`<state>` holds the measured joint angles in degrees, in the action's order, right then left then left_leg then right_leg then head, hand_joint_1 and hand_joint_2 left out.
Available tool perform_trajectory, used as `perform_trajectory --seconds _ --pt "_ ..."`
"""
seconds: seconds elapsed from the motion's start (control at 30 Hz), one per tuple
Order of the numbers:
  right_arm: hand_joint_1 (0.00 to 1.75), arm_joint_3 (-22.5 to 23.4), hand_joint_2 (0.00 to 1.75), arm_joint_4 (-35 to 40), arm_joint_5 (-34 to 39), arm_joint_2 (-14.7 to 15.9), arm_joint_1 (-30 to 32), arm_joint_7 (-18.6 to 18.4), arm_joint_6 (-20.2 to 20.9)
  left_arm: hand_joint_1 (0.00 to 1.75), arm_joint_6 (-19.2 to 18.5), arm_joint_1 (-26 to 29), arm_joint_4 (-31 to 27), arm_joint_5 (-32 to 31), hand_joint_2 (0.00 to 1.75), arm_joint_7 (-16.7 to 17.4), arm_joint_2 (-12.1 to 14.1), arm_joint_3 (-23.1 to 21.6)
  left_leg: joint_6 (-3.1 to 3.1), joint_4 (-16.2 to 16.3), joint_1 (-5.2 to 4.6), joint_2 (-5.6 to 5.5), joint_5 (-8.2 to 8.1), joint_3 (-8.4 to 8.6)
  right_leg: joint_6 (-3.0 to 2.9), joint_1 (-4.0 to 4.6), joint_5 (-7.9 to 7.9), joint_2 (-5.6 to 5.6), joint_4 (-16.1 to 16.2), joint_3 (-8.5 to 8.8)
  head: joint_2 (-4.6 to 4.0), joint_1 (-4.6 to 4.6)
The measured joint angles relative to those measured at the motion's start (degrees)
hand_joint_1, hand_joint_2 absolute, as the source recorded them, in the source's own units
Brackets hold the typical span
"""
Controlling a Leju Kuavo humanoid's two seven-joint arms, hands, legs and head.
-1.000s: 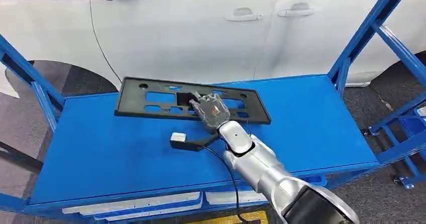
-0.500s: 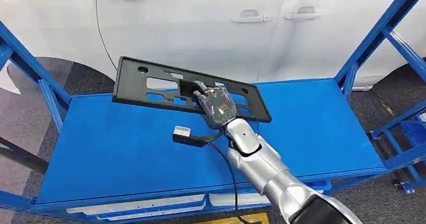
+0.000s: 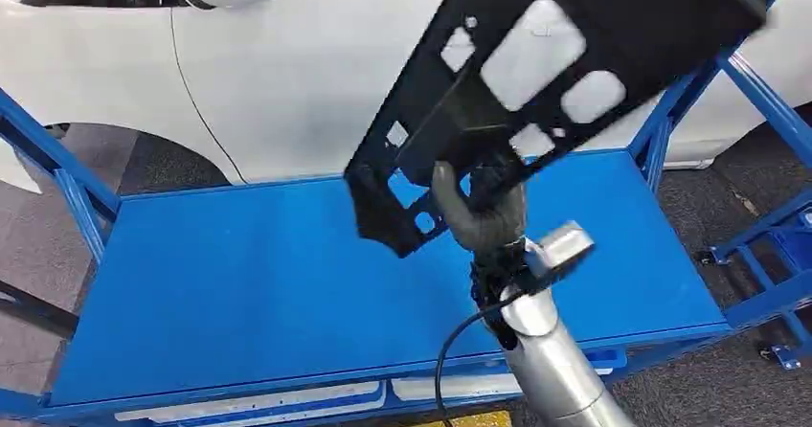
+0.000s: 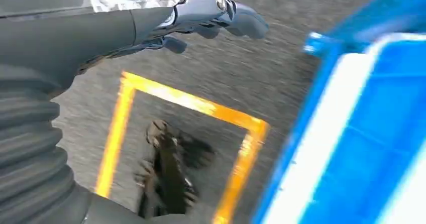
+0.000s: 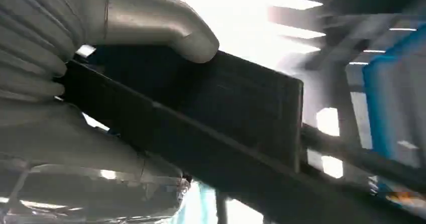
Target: Take the parts from the cabinet and place them on the table.
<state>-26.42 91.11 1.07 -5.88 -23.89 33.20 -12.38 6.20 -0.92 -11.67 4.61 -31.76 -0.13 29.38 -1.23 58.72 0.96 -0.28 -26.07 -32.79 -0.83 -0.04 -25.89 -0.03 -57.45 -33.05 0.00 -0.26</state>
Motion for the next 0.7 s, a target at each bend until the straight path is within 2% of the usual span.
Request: perform_trajectory --seconds 0.03,0.07,0.13,0.17,0.2,0.23,0.3,0.33,0.37,0.4,0.43,0.47,0.5,0.53,0.63,0.67,0.7 --pt "1.75 0.9 1.75 1.9 3.4 0.1 0.9 0.5 2.6 0.0 -0.8 -0.1 0.0 0.1 1.75 -0.2 0.0 0.5 0.28 -1.1 -0.26 -0.12 -0.25 0.36 0.26 0.22 -0.04 0.08 -0.3 -0.25 0.0 -0.02" --pt "1.75 1.4 1.75 3.4 4.8 0.2 1.9 0.6 3.9 0.0 -1.1 -0.2 0.0 0.1 1.75 -0.3 0.0 0.9 0.47 -0.9 -0.33 -0.14 -0.21 0.14 0.53 0.18 0.1 0.07 -0.2 -0.32 0.0 0.11" --pt "1.75 2.1 1.75 5.4 5.4 0.3 3.4 0.6 4.8 0.0 -1.4 -0.1 0.0 0.2 1.75 -0.4 0.0 1.4 1.1 -0.9 -0.33 -0.16 -0.16 0.12 1.06 0.08 0.16 0.07 -0.1 -0.21 0.0 0.07" --pt "1.75 2.3 1.75 6.4 6.4 0.4 3.9 0.6 5.6 0.0 -1.5 -0.1 0.0 0.2 1.75 -0.3 -0.1 1.7 1.6 -1.4 0.13 -0.06 0.17 0.42 1.4 0.09 -0.29 0.12 -0.3 -0.29 0.0 -0.02" --pt "1.75 2.7 1.75 7.2 7.7 0.5 4.2 0.6 6.8 0.0 -1.8 -0.2 0.0 0.1 1.75 0.0 -0.2 1.9 1.86 -1.5 0.11 -0.05 0.29 0.47 1.63 0.01 -1.42 0.06 -1.7 -0.75 0.0 0.07" --pt "1.75 3.1 1.75 7.9 10.4 0.9 4.6 0.7 9.8 0.0 -2.1 -0.3 0.0 -0.2 1.75 0.6 -0.2 2.1 2.19 -1.5 0.11 -0.03 0.29 0.42 1.84 -0.1 -3.75 0.07 -5.6 -2.51 0.0 0.33" --pt "1.75 3.7 1.75 9.3 15.7 1.8 6.2 0.7 17.2 0.0 -2.3 -0.3 0.0 -0.7 1.75 2.5 -0.2 2.3 2.32 -1.5 0.1 -0.05 0.25 0.37 2.23 -0.33 -7.8 0.07 -15.0 -6.98 0.0 0.33" --pt "1.75 4.0 1.75 10.0 17.7 2.2 7.4 0.7 20.6 0.0 -2.0 -0.2 0.0 -1.1 1.75 3.7 -0.2 2.4 2.36 -1.5 0.1 -0.07 0.23 0.37 2.35 -0.38 -8.65 0.07 -18.6 -8.72 0.0 0.37" --pt "1.75 4.3 1.75 10.5 18.8 2.4 8.1 0.6 22.7 0.0 -1.7 -0.2 0.0 -1.2 1.75 4.6 -0.2 2.4 2.32 -1.4 0.1 -0.06 0.37 0.41 2.39 -0.48 -8.08 0.07 -18.8 -8.97 -0.02 0.33" --pt "1.75 4.6 1.75 11.1 19.4 2.5 8.5 0.5 24.3 0.0 -1.4 -0.2 0.0 -1.5 1.75 5.6 -0.2 2.5 2.29 -1.2 0.1 -0.07 0.36 0.38 2.38 -0.6 -6.49 0.07 -16.6 -7.97 -0.02 0.35" --pt "1.75 4.9 1.75 11.7 19.5 2.6 8.7 0.4 25.2 0.0 -0.9 -0.2 0.0 -1.7 1.75 6.5 -0.3 2.6 2.21 -1.1 0.1 -0.09 0.3 0.35 2.26 -0.68 -3.9 0.06 -11.8 -5.73 0.0 0.31" --pt "1.75 5.1 1.75 12.2 19.5 2.7 8.9 0.3 25.9 0.0 -0.4 -0.2 0.0 -1.9 1.75 7.2 -0.4 2.6 2.09 -0.9 0.1 -0.12 0.21 0.37 2.05 -0.7 -1.17 0.06 -6.0 -2.78 0.0 0.33" --pt "1.75 5.3 1.75 12.9 19.5 2.8 9.1 0.1 26.5 0.0 0.2 -0.3 0.0 -2.1 1.75 7.8 -0.5 2.6 1.93 -0.8 0.1 -0.16 0.12 0.3 1.73 -0.67 -0.04 0.09 -0.9 -0.44 0.0 0.35" --pt "1.75 5.3 1.75 13.2 19.5 2.9 9.3 0.0 27.0 0.0 0.7 -0.3 0.0 -2.1 1.75 8.3 -0.6 2.7 1.54 -0.5 -0.3 -0.21 0.08 0.04 1.64 -0.28 0.09 0.11 -0.7 -0.43 0.0 0.24" --pt "1.75 5.4 1.75 14.0 19.5 3.1 10.2 -0.3 27.4 0.0 1.2 -0.2 0.0 -2.0 1.75 8.9 -0.7 3.2 0.57 -1.0 -0.17 -0.2 0.66 -0.11 1.03 -0.07 0.49 0.21 -0.8 -0.97 0.0 0.31" --pt "1.75 5.4 1.75 14.2 19.6 3.1 10.3 -0.3 27.6 0.0 1.4 -0.1 0.0 -2.0 1.75 9.0 -0.8 3.3 0.16 -1.1 -0.28 -0.21 0.75 -0.21 0.4 -0.52 0.97 0.15 -0.2 -1.04 0.0 0.26" --pt "1.75 5.4 1.75 14.3 19.7 3.1 10.3 -0.4 28.0 0.0 1.6 -0.2 0.0 -2.1 1.75 9.0 -0.9 3.4 -0.03 -0.3 -0.06 -0.12 -0.43 -0.52 0.04 -0.66 1.48 -0.1 0.2 -1.12 0.0 0.24"
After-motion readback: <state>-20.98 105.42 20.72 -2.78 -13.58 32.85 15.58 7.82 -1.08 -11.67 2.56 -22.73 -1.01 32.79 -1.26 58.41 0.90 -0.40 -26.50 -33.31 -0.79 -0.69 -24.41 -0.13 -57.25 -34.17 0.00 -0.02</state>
